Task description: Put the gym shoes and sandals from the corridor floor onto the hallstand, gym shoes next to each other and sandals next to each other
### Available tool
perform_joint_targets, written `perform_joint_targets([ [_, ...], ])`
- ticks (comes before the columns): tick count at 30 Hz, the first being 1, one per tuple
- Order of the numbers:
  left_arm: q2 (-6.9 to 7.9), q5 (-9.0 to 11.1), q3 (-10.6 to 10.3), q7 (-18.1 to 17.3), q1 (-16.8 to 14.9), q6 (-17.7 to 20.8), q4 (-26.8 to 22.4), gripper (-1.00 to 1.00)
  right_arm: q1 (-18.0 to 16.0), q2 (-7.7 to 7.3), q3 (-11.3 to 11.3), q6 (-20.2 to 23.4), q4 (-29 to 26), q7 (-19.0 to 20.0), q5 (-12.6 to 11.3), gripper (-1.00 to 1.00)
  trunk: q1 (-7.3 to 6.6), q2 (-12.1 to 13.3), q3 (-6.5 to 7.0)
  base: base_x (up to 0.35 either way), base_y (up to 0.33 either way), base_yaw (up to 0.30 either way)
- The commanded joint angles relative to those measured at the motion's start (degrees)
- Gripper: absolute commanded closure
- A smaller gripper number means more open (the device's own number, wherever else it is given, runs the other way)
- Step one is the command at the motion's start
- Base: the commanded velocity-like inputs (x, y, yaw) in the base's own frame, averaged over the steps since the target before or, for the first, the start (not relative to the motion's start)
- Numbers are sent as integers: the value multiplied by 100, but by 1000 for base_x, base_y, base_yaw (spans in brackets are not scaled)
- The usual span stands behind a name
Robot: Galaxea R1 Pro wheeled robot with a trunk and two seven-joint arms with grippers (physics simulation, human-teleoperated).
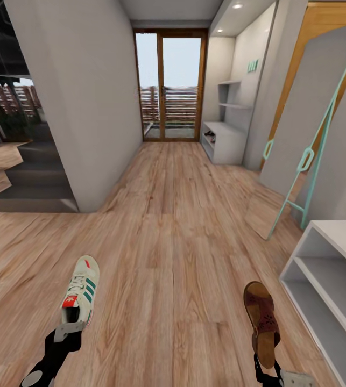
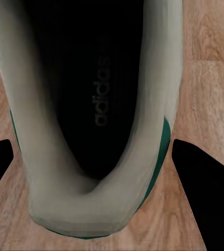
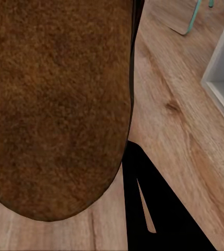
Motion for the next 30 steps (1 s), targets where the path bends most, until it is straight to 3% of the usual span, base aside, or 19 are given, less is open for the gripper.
perform_joint_targets([
  [1, -6, -56, 43, -48, -6, -24, 2, 100, -5, 5, -46, -13, 3, 58, 9, 100, 2, -2, -5, 339, 0, 0],
  [30, 2, -59, 49, -48, -6, -24, 2, 100, -4, 14, -46, -13, 10, 58, 13, 100, 2, -2, -5, 339, 0, 0],
])
